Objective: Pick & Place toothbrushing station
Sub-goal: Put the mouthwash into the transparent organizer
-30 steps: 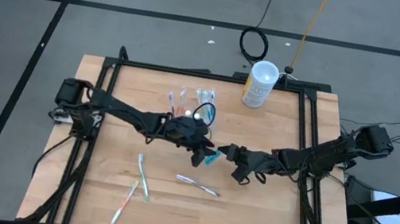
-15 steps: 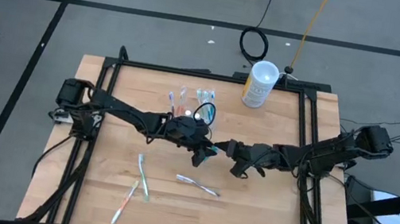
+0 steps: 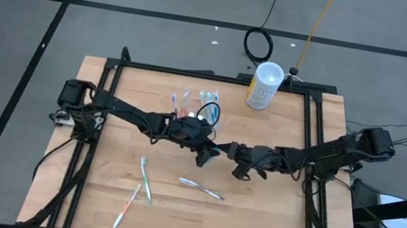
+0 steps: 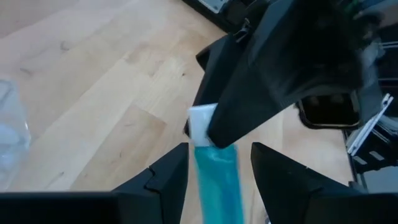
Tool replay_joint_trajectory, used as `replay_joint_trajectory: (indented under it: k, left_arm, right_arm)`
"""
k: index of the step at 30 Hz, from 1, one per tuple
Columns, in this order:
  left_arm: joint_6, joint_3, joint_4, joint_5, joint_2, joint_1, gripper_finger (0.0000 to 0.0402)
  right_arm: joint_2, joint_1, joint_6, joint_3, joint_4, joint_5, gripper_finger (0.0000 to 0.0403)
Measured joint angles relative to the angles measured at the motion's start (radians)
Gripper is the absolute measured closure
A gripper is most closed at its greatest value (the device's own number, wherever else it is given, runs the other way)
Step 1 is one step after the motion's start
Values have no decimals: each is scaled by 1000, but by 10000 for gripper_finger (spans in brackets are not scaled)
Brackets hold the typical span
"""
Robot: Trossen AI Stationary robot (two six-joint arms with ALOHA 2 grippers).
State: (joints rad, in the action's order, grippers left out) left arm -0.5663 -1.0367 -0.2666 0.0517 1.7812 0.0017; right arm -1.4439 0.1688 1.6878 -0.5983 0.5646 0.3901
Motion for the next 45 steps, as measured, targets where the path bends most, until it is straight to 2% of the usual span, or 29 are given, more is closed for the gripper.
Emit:
replay_joint_trajectory:
  k: [10, 16, 25, 28, 32, 35, 41, 45]
  left_arm:
    - [18, 1, 21, -10, 0, 3, 315]
    - [12, 1, 32, 10, -1, 22, 319]
    - [20, 1, 35, 12, -1, 25, 314]
    - [35, 0, 36, 10, -1, 26, 314]
    - [43, 0, 73, 15, -18, 29, 314]
    - [60, 0, 123, 7, -49, 40, 314]
    - [88, 1, 207, -74, -127, 60, 314]
    - [131, 1, 254, -209, -196, 66, 314]
  right_arm:
    - [-28, -16, -2, 1, 20, -2, 296]
    - [-29, -17, -11, 2, 29, 2, 300]
    - [-29, -17, -79, 2, 40, 19, 251]
    - [-29, -15, -140, 1, 42, 104, 238]
    - [-28, 6, -272, 3, 37, 296, 229]
    - [-23, 21, -313, 25, 33, 377, 228]
    - [-19, 30, -340, 69, 55, 488, 231]
    - [-20, 10, -411, 79, 119, 564, 229]
